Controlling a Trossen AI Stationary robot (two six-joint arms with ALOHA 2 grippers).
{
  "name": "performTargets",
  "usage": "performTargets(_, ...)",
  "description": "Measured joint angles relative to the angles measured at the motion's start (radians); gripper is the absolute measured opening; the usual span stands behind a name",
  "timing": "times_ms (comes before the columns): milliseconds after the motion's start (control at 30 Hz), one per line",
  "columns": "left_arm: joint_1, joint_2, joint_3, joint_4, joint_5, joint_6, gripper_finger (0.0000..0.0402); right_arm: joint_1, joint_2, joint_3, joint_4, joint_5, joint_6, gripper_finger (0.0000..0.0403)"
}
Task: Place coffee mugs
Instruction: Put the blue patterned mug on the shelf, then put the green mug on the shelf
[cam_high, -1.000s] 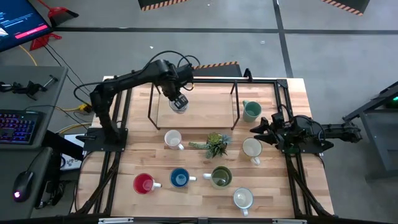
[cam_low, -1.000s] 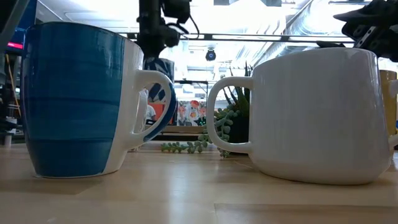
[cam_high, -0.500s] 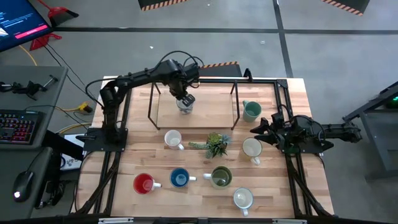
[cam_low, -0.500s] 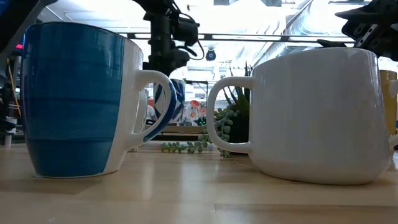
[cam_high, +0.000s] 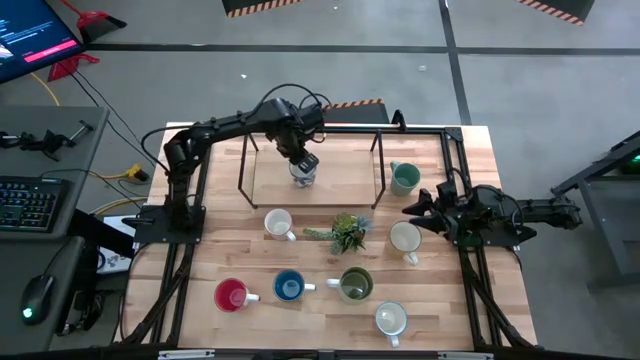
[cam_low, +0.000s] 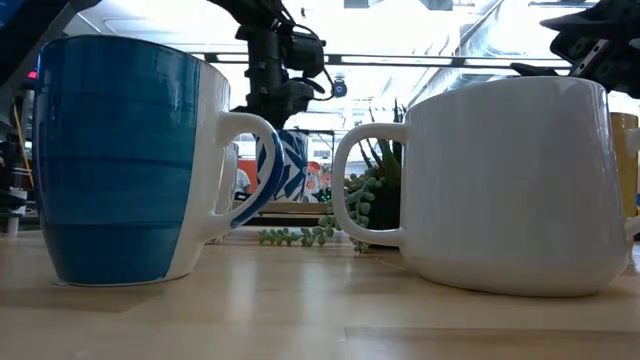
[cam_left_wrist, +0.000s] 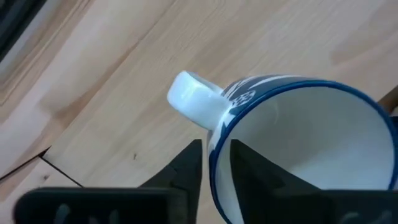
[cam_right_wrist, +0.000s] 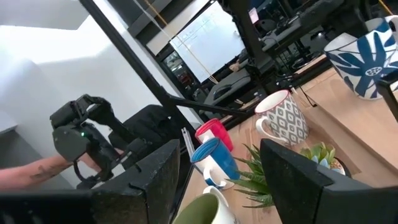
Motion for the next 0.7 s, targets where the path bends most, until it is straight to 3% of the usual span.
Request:
performTargets(467, 0.002, -0.005, 0.001, -0.01, 0.071, 0.006, 0.0152, 0.0, 0.0, 0.002, -0.019, -0.029, -0.052, 0.0211)
performTargets(700, 0.009, -0.019, 0.179, -0.132, 0.06, 0.074, 0.0158, 0.0, 0.0, 0.002, -0.036, -0.029, -0.053, 0.0211)
